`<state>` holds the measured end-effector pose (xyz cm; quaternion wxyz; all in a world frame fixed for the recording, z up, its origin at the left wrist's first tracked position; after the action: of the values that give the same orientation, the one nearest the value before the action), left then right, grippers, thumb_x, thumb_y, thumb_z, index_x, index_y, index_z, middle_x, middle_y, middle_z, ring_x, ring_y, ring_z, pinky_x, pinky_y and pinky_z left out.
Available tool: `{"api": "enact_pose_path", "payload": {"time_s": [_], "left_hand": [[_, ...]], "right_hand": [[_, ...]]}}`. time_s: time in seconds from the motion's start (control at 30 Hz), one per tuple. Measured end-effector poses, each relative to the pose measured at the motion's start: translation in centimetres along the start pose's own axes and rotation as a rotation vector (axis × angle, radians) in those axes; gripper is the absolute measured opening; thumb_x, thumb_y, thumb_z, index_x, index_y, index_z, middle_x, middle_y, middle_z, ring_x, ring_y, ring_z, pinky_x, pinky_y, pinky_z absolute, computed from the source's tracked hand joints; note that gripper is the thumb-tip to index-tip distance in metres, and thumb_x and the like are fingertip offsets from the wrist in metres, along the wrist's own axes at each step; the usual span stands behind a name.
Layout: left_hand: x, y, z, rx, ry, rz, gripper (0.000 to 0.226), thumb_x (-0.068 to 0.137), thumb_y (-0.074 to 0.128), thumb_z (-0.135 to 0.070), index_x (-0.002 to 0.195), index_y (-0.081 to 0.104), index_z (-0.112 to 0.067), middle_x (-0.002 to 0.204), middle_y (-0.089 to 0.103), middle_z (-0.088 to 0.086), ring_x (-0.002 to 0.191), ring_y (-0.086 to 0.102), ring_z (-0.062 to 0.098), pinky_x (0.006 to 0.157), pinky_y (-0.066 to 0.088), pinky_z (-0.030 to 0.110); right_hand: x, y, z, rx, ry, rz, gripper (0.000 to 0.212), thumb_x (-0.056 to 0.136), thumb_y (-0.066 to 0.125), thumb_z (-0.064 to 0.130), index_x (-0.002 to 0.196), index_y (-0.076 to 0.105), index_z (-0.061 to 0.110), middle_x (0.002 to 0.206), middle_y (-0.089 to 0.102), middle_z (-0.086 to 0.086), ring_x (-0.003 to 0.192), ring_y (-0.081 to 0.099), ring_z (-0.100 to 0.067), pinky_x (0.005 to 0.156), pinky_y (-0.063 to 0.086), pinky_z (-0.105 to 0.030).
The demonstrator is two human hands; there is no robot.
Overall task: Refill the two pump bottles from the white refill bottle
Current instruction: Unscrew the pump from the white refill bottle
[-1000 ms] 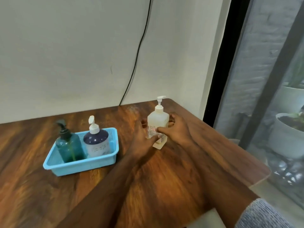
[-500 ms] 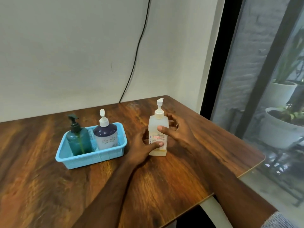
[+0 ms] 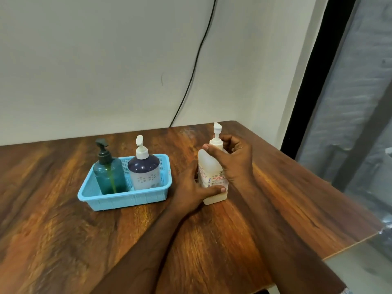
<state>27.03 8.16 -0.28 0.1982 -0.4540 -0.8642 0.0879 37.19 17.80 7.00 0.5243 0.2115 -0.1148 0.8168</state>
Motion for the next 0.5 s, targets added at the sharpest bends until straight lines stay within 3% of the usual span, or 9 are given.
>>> {"api": "enact_pose_path", "payload": {"time_s": [0.17,0.33,0.5], "left_hand": [[0.18,-0.28,-0.03,-0.051,-0.005,0.032,0.065,0.066,0.092,-0.03,0.112,0.048,-0.047,0.103,0.062,-0.032,0.097,0.06,-0.018,0.07,0.051,0.007],[0.42,-0.55,0.22,-0.072,-0.011,0.071,0.07,0.066,0.091,-0.033,0.12,0.049,-0.044,0.112,0.066,-0.023,0.105,0.064,-0.002,0.078,0.055,0.016],[0.5,-0.12,0.66,-0.132,-0.009,0.087,0.082,0.065,0.092,-0.033,0.135,0.05,-0.03,0.123,0.067,-0.011,0.113,0.065,0.007,0.088,0.058,0.028]], "right_hand": [[0.42,0.01,0.28,0.026,-0.045,0.064,0.027,0.072,0.089,0.023,0.092,0.073,0.014,0.088,0.075,0.003,0.082,0.071,-0.015,0.074,0.061,-0.037],[0.96,0.32,-0.33,0.074,-0.011,0.197,0.027,0.081,0.083,0.027,0.104,0.075,0.015,0.102,0.076,-0.006,0.093,0.073,-0.027,0.081,0.059,-0.057],[0.28,0.68,-0.59,0.095,-0.02,0.288,0.024,0.097,0.065,0.025,0.119,0.069,0.016,0.113,0.074,-0.002,0.099,0.072,-0.027,0.084,0.058,-0.056]]}}
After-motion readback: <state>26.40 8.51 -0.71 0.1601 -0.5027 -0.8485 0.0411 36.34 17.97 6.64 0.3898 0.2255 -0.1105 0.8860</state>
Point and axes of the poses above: each hand's wrist, its own x-axis towards the middle knuckle, its own y-axis out of the palm, z = x × y, the point moved 7 cm from there along x, towards the middle knuckle
